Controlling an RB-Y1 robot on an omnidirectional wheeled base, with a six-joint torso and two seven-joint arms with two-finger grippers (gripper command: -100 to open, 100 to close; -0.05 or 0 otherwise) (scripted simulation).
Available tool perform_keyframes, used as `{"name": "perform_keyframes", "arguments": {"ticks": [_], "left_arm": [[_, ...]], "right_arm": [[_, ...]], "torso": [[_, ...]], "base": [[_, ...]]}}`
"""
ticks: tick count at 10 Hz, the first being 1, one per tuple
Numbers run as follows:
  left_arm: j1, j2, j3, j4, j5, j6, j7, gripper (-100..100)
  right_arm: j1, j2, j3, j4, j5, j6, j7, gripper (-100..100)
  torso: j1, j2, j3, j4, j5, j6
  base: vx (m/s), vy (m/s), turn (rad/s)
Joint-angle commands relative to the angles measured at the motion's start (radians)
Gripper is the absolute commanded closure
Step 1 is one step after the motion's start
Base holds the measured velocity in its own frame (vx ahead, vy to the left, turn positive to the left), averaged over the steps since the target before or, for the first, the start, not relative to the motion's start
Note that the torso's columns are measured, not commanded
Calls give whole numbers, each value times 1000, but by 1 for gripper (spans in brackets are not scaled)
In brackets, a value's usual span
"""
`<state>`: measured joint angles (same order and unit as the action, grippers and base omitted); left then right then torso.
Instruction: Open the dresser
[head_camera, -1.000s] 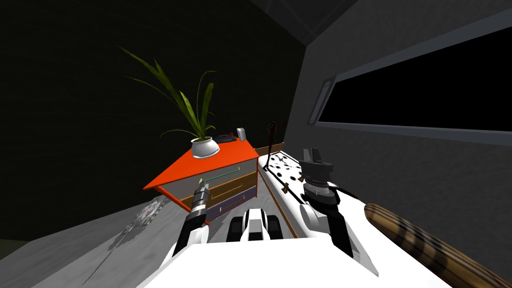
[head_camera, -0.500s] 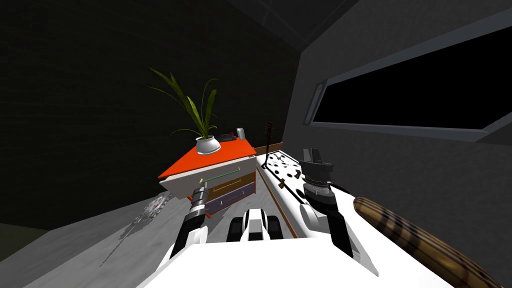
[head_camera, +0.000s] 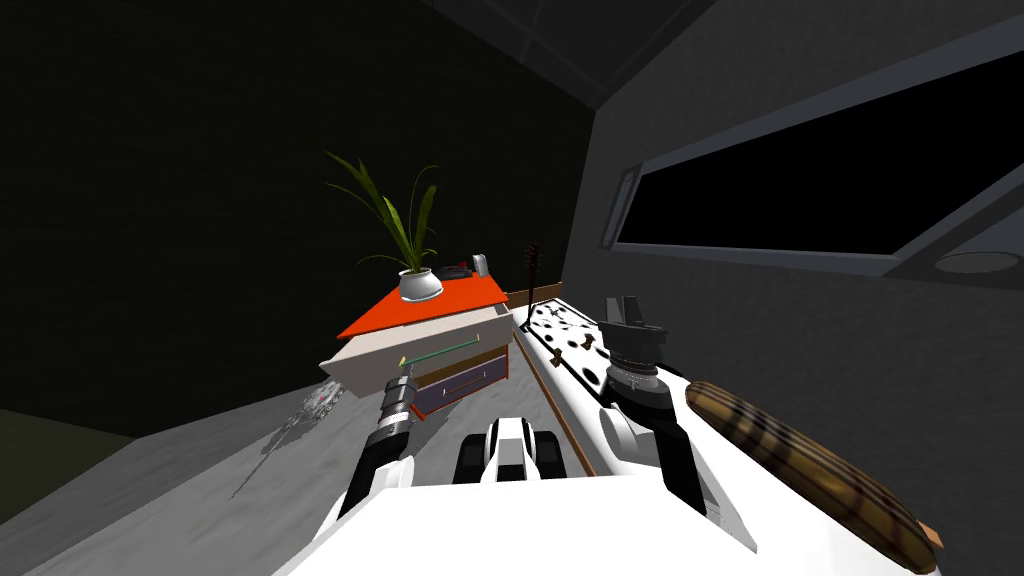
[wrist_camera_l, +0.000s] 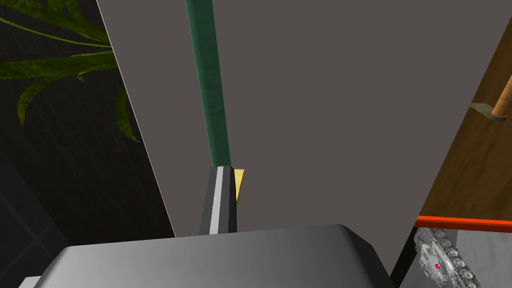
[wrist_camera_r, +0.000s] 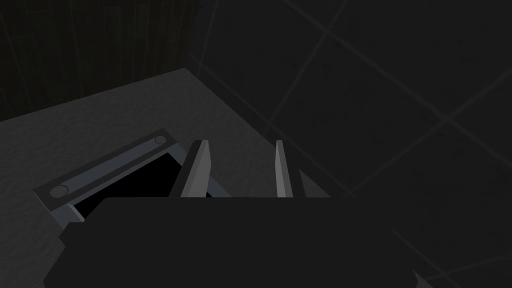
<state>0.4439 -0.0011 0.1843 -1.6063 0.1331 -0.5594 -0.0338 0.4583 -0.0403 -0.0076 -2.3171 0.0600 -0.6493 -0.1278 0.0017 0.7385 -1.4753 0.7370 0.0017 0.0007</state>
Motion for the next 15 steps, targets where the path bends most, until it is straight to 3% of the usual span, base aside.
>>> {"name": "perform_keyframes", "arguments": {"ticks": [1,2,8,9,13,14,15], "left_arm": [[9,0,-4,-7,-1,5,1,100],[10,38,-4,-7,-1,7,1,-100],[7,159,-14,-18,-5,34,-12,-100],[9,102,-16,-35,-6,40,-17,-100],[11,-9,-16,-43,-6,41,-19,-100],[11,-32,-16,-43,-6,41,-19,-100],[12,-16,-17,-44,-6,41,-18,-100]], "right_arm": [[0,0,0,0,0,0,0,0],[0,0,0,0,0,0,0,0],[0,0,0,0,0,0,0,0],[0,0,0,0,0,0,0,0],[1,0,0,0,0,0,0,0],[0,0,0,0,0,0,0,0],[0,0,0,0,0,0,0,0]], "torso": [[-1,-1,-1,1,-1,-1],[1,-6,-4,0,-1,-1],[-3,1,0,1,-2,-1],[-7,0,0,1,-3,-1],[4,0,0,1,0,-1],[2,1,0,1,0,-1],[0,0,0,1,-1,-1]], "base": [[-84,-35,3],[-23,-14,-5],[9,-22,5],[20,-154,21],[16,-40,3],[-2,16,0],[-1,7,-1]]}}
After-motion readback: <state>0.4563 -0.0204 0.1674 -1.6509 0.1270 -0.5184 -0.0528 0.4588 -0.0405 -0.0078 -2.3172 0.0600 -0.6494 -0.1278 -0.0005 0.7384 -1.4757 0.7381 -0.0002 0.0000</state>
